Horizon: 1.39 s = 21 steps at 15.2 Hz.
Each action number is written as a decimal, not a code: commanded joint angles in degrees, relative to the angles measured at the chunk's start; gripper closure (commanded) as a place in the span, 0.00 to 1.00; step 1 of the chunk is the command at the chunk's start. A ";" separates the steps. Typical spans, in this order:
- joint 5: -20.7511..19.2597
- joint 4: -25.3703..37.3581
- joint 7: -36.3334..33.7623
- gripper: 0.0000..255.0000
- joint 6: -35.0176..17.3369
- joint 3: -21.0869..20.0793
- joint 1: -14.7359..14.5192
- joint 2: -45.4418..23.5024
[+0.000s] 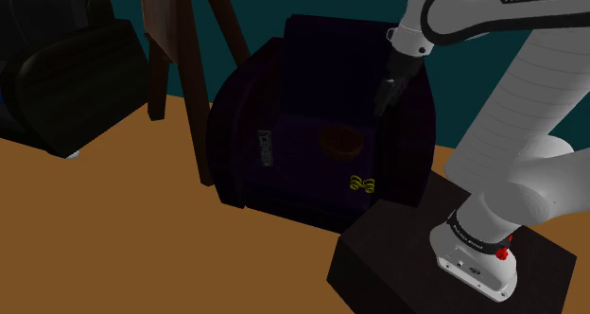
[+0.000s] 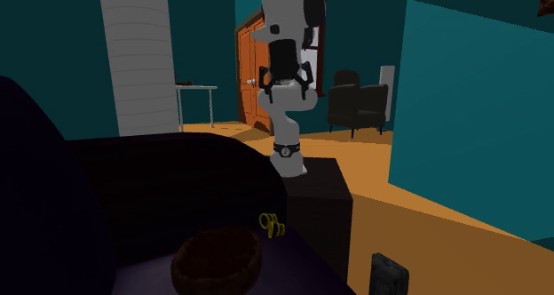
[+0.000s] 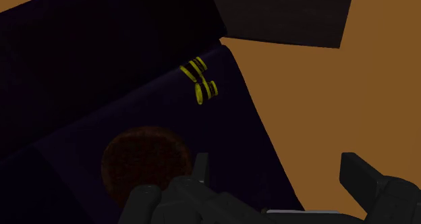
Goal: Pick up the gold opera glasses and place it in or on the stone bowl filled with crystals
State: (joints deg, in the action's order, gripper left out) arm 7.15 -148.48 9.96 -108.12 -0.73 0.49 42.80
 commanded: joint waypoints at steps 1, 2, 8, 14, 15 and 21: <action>-0.03 -2.58 1.28 0.00 -3.55 0.60 0.12 -1.63; 0.03 -3.67 1.86 0.00 -5.45 0.83 0.13 -2.79; 0.76 -8.72 5.63 0.00 -17.53 2.38 -0.04 -11.98; 2.98 -10.78 10.48 0.00 -30.30 4.27 -0.97 -24.96; 3.65 -10.80 11.50 0.00 -32.40 4.61 -1.23 -27.44; 11.07 -8.82 20.02 0.00 -43.85 5.96 -2.98 -43.55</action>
State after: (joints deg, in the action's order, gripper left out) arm 16.60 -157.43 28.40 -150.05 5.21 -2.17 1.72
